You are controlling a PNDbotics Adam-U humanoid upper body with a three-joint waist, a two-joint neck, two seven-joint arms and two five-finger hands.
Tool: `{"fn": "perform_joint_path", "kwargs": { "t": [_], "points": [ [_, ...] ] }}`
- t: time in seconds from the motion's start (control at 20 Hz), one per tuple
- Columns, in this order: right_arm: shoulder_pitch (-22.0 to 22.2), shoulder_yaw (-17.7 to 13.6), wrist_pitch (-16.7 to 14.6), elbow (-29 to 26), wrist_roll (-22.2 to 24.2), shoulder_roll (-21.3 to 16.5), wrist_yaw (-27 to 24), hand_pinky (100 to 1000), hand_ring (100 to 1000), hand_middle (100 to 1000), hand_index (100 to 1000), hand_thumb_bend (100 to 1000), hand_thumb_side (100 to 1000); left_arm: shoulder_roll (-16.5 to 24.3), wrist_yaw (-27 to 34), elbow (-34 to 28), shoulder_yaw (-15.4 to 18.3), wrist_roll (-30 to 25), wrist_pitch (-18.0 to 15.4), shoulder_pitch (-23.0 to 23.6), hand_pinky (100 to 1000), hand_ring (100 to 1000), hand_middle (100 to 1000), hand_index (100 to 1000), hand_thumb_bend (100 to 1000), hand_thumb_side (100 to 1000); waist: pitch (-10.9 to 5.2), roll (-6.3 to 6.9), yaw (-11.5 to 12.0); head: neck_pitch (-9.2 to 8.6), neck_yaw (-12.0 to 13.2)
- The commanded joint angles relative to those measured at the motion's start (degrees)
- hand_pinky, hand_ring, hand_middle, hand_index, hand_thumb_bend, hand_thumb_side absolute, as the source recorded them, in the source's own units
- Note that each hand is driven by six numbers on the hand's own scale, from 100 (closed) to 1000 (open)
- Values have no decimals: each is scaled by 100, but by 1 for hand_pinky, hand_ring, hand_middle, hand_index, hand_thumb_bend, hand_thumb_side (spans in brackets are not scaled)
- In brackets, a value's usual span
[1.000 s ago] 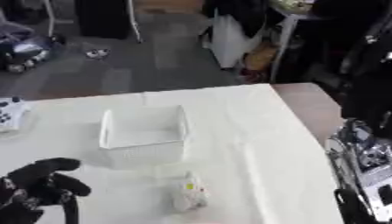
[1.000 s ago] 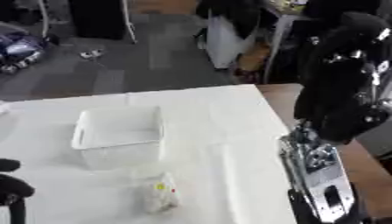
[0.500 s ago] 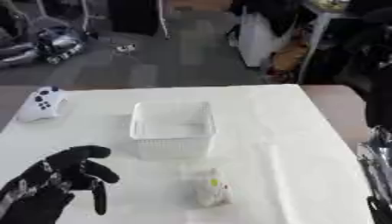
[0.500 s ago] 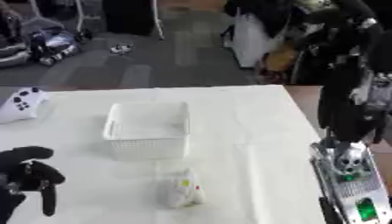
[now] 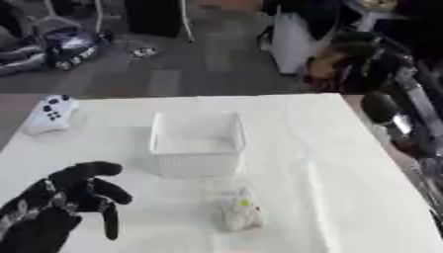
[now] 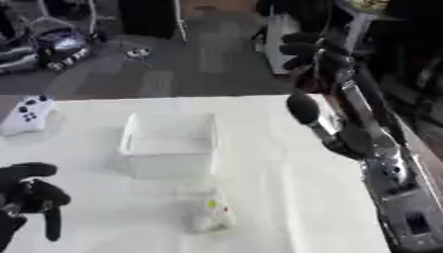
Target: Pick up objects on the table and place them in the box.
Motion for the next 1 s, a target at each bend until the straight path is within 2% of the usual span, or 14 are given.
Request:
{"fn": "perform_joint_path", "kwargs": {
  "t": [0.05, 0.3, 0.35, 0.4, 0.6, 0.65, 0.75, 0.8, 0.85, 1.0],
  "points": [
    [-243, 162, -320, 492, 516, -456, 163, 691, 802, 887, 941, 707, 1000, 54, 43, -105, 28, 4, 33, -24, 392, 738, 863, 924, 457, 950, -110, 6, 15, 33, -105],
    [-601, 473, -847, 1409, 1190, -870, 482, 759, 852, 892, 976, 713, 1000, 62, 50, -105, 6, -12, 60, -27, 392, 738, 863, 924, 457, 951, -116, -30, 55, 56, -129],
    [-658, 490, -927, 1585, 1252, -894, 548, 768, 858, 894, 981, 654, 1000, 63, 52, -105, 3, -15, 64, -30, 392, 738, 863, 924, 457, 950, -116, -35, 61, 56, -127],
    [-708, 495, -997, 1752, 1298, -906, 624, 777, 863, 895, 990, 721, 1000, 64, 55, -105, 0, -19, 67, -33, 392, 738, 863, 924, 457, 951, -115, -39, 68, 54, -125],
    [-852, 526, -1193, 2327, 1472, -917, 865, 815, 885, 905, 1000, 743, 1000, 69, 62, -105, -7, -31, 73, -44, 393, 738, 863, 924, 457, 952, -106, -51, 92, 48, -104],
    [-877, 526, -1238, 2411, 1497, -911, 902, 802, 878, 903, 1000, 740, 1000, 69, 64, -105, -7, -33, 74, -45, 393, 738, 863, 924, 457, 952, -105, -52, 94, 49, -102],
    [-899, 535, -1308, 2524, 1521, -907, 969, 864, 905, 905, 1000, 744, 1000, 74, 65, -105, -8, -38, 74, -50, 393, 738, 864, 924, 456, 952, -101, -55, 102, 47, -94],
    [-905, 543, -1340, 2574, 1530, -897, 991, 877, 911, 906, 1000, 776, 1000, 76, 65, -105, -10, -41, 73, -54, 393, 738, 863, 924, 456, 952, -98, -56, 107, 42, -86],
    [-909, 559, -1373, 2618, 1542, -889, 1017, 877, 911, 908, 1000, 751, 1000, 78, 66, -105, -10, -44, 71, -58, 393, 738, 863, 924, 456, 952, -96, -57, 113, 39, -82],
    [-911, 627, -1482, 2719, 1585, -865, 1068, 883, 916, 909, 1000, 759, 1000, 82, 66, -105, -14, -52, 71, -63, 394, 738, 864, 924, 455, 953, -89, -58, 123, 24, -55]
  ]
}}
